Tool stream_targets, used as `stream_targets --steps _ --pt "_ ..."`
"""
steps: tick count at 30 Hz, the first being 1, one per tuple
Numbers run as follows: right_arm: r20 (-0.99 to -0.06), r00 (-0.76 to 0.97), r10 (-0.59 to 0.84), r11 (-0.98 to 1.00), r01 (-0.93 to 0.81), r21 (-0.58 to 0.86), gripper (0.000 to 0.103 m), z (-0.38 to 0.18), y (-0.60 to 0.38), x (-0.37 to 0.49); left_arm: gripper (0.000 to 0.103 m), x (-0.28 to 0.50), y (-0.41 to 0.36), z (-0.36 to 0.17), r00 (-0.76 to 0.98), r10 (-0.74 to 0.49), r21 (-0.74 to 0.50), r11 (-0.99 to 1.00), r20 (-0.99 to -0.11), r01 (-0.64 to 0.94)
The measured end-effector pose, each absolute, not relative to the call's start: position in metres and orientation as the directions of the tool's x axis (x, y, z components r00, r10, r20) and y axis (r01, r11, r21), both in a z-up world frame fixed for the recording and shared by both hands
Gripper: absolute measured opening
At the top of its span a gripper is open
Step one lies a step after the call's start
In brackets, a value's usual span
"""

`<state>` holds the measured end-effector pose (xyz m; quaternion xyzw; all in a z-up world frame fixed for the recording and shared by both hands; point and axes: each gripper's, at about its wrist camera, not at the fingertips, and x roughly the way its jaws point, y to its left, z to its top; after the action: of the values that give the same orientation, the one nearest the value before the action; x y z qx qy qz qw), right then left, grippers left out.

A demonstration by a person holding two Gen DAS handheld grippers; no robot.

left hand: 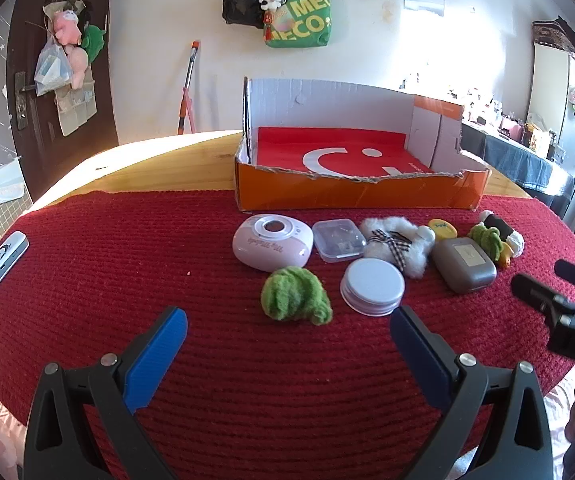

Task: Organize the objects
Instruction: 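Move left gripper to green fuzzy ball while right gripper approaches black-white roll, then close left gripper on green ball while right gripper closes on black-white roll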

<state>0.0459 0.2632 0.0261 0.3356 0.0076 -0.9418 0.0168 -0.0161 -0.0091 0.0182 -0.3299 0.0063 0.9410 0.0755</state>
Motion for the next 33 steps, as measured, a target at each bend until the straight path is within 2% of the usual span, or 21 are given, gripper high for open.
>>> stream_targets --steps 4,10,14,15,19,21,26,29,32,33 --pt "-0.629 -0.777 -0.024 -1.0 0.019 0.014 0.103 0.036 0.274 0.035 0.102 -0.023 -0.017 0.021 -0.752 0.16 -0.059 -0.985 -0.639 -0.159" --pt "-0.656 -0.755 -0.021 -0.999 -0.016 0.051 0.103 0.046 0.294 0.009 0.095 -0.037 -0.027 0.022 -0.721 0.166 -0.058 -0.983 -0.673 -0.172" --pt "-0.688 -0.725 0.006 -0.999 -0.037 0.03 0.103 0.045 0.303 -0.012 0.085 -0.046 -0.031 0.022 -0.7 0.172 -0.053 -0.981 -0.693 -0.189" --pt "-0.699 -0.715 0.005 -0.999 -0.037 0.031 0.103 0.044 0.305 -0.017 0.083 -0.048 -0.031 0.022 -0.684 0.217 -0.061 -0.968 -0.696 -0.245" --pt "-0.727 -0.687 0.004 -1.0 -0.022 0.015 0.103 0.04 0.305 -0.029 0.074 -0.052 -0.028 0.021 -0.659 0.247 -0.062 -0.955 -0.711 -0.29" --pt "-0.739 -0.674 0.007 -1.0 -0.013 0.003 0.103 0.036 0.304 -0.032 0.066 -0.052 -0.026 0.019 -0.645 0.258 -0.062 -0.949 -0.72 -0.309" --pt "-0.76 -0.649 0.01 -1.0 -0.004 -0.01 0.101 0.027 0.302 -0.036 0.056 -0.048 -0.021 0.018 -0.649 0.269 -0.042 -0.938 -0.712 -0.343" --pt "-0.768 -0.641 -0.006 -1.0 0.005 0.004 0.096 0.023 0.303 -0.036 0.052 -0.047 -0.02 0.018 -0.646 0.278 -0.046 -0.935 -0.71 -0.352" --pt "-0.772 -0.635 -0.024 -1.0 0.03 0.007 0.084 0.02 0.3 -0.034 0.039 -0.047 -0.02 0.019 -0.644 0.286 -0.054 -0.934 -0.71 -0.354" --pt "-0.773 -0.634 -0.03 -0.999 0.036 0.009 0.082 0.019 0.299 -0.034 0.039 -0.047 -0.02 0.02 -0.642 0.287 -0.057 -0.933 -0.711 -0.355"
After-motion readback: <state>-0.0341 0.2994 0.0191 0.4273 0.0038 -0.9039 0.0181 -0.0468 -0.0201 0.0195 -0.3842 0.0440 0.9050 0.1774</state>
